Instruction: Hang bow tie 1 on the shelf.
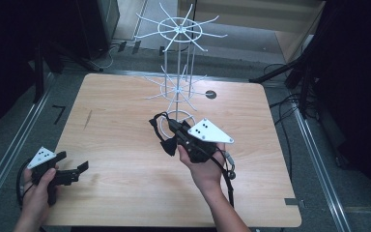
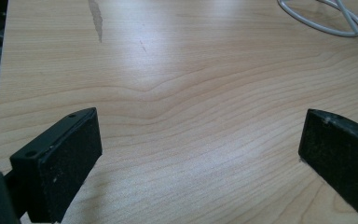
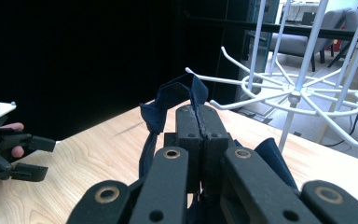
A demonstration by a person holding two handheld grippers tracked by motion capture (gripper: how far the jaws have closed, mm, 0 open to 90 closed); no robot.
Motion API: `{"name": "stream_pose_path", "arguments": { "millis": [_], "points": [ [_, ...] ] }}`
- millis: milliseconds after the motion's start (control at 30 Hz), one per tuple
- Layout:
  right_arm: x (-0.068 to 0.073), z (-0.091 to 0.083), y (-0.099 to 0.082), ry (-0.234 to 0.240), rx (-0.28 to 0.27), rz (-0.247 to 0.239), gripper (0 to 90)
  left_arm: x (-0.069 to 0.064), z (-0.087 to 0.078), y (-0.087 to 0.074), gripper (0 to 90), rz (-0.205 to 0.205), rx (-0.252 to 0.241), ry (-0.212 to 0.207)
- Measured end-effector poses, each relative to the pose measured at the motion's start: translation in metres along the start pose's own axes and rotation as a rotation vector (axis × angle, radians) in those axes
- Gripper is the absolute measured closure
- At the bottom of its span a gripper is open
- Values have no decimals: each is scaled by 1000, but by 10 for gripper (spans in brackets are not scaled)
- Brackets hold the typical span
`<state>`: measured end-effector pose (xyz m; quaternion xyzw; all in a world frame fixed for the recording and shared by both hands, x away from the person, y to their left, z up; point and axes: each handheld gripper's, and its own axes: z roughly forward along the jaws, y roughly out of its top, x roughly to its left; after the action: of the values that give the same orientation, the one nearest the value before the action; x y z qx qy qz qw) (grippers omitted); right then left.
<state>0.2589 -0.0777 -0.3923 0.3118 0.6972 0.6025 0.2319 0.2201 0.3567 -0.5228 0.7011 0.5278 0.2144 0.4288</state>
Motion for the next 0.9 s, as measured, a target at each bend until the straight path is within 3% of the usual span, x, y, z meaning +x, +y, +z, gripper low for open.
{"name": "stream_pose_path", "arguments": {
  "millis": [467,900],
  "points": [
    [-7,6,5,-21,-5,7,900,0,0,0,0,4,5,-1],
    [-21,19,0,-96,-3,33,900,0,0,0,0,0,0,1]
  ]
}}
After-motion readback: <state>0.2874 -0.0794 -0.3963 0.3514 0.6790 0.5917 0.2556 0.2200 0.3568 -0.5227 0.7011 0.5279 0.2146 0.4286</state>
